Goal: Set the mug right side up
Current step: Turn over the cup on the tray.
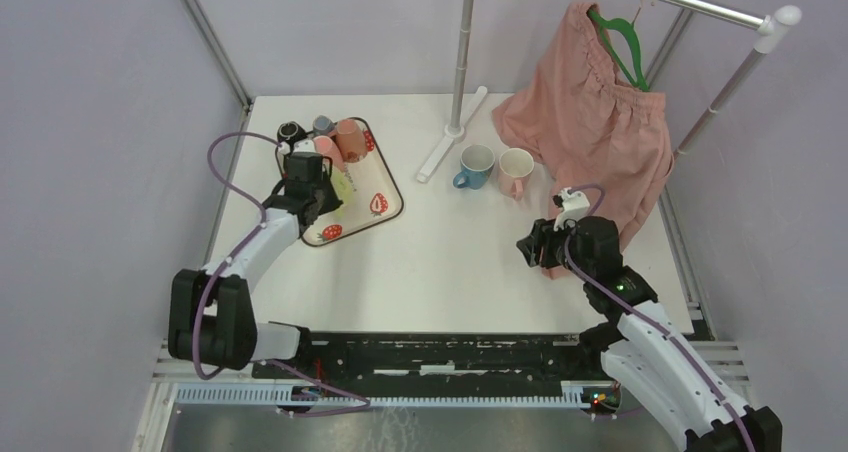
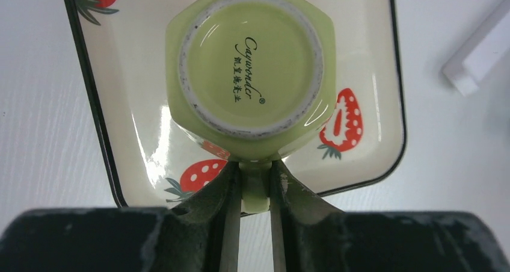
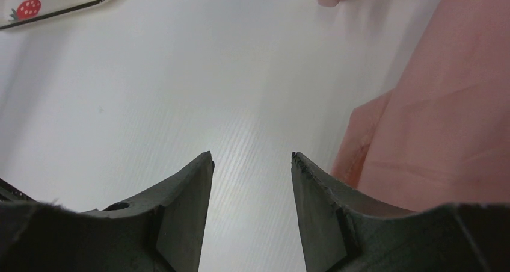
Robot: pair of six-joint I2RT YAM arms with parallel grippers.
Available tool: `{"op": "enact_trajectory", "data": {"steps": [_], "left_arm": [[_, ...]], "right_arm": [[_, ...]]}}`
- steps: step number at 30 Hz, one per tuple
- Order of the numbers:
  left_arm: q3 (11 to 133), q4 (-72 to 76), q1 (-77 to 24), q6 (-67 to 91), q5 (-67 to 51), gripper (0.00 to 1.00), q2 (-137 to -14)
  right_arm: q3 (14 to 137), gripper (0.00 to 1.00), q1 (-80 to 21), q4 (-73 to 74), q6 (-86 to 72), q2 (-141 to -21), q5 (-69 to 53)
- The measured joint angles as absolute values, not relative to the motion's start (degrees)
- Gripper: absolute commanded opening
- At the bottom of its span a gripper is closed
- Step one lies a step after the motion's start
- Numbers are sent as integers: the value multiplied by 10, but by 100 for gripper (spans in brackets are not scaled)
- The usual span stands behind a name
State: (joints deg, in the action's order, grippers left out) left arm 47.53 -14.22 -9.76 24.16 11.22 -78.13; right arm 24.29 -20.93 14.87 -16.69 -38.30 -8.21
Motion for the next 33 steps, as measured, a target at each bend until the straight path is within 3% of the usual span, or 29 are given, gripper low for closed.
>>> {"op": "enact_trajectory", "data": {"steps": [11,18,27,33], "left_arm": [[416,-123,-98,261,-26,2,-575],[404,-66,-98,318,-135,2,-531],[337,54,-124,436,-222,2,-475],[300,142,-248,484,-175,2,-461]], "right_arm": [[213,59,-209,105,-244,-360,-69],[188,61,-209,51,-309,-357,-92],[108,66,-209,-168,-445,-368,-208],[74,69,-227,-321,-550,-406,-236]]}}
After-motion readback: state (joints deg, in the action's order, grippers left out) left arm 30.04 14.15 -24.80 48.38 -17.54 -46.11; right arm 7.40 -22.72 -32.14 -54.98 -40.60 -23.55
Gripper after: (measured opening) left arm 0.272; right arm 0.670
